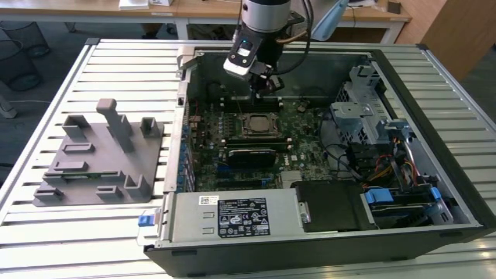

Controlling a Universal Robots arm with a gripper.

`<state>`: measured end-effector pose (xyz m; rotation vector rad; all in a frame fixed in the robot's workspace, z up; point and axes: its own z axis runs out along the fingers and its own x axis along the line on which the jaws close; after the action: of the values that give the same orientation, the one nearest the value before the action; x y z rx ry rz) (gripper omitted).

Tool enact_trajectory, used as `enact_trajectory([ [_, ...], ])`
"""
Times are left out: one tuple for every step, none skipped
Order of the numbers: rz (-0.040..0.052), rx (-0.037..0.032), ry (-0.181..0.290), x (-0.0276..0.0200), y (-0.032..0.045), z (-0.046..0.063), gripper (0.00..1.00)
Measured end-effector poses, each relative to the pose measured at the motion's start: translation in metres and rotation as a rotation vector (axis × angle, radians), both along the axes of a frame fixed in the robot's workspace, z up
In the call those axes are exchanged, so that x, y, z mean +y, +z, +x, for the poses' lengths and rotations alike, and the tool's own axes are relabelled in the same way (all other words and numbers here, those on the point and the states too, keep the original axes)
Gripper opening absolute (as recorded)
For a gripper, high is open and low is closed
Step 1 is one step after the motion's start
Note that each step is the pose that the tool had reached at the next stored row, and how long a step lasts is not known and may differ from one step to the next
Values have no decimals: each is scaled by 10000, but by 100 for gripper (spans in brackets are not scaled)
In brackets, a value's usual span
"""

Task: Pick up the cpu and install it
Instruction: 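Install the first cpu locking lever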

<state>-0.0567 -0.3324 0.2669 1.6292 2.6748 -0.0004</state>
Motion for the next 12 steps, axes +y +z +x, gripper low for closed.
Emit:
enact_trajectory([
  [1,0,181,0,-1,0,11],
  [1,-1,360,0,-3,0,11],
  [1,-1,540,0,-4,0,11],
  [1,-1,720,0,-6,0,11],
  [2,-1,899,0,-7,0,11],
  [1,-1,1080,0,-8,0,11],
  [1,-1,1275,0,-10,0,11],
  [2,-1,1456,0,-11,0,11],
  [1,-1,1635,0,-12,0,11],
  [2,-1,1814,0,-14,0,11],
  [1,-1,1995,0,-15,0,11],
  [2,-1,2174,0,-16,0,11],
])
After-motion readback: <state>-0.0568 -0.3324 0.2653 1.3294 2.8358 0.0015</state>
